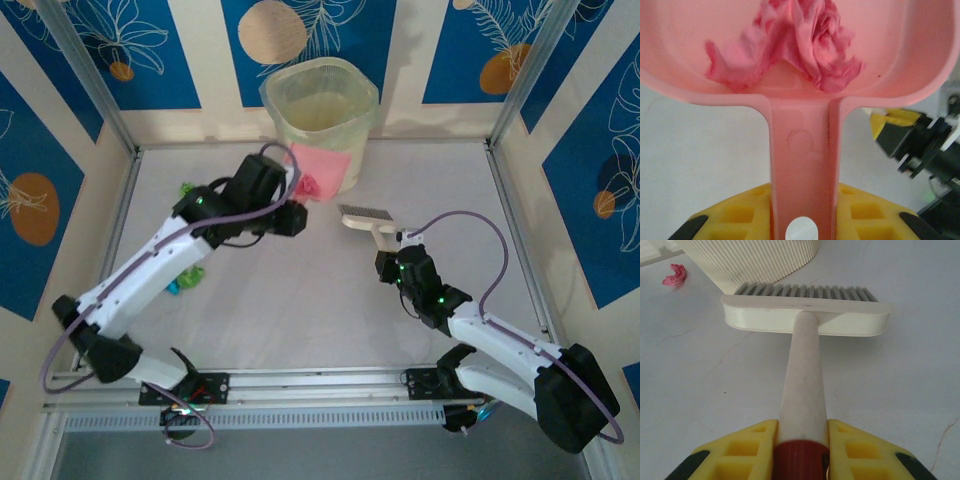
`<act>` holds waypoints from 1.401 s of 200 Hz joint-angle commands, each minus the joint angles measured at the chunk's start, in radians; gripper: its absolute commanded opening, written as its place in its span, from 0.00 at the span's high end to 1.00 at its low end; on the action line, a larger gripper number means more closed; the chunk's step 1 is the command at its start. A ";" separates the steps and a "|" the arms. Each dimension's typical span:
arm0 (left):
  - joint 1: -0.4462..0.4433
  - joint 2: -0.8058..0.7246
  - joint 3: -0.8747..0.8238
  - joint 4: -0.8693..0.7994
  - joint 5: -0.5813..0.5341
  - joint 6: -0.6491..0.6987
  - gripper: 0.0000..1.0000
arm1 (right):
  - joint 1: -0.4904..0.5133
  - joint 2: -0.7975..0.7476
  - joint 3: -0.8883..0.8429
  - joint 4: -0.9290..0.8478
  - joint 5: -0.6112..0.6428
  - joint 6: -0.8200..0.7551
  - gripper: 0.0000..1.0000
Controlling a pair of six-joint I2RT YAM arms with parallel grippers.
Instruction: Sweep away the paper scraps from the table
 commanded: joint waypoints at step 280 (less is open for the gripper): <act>0.315 0.822 0.938 0.675 0.587 -0.883 1.00 | -0.029 -0.029 0.026 0.028 -0.022 0.002 1.00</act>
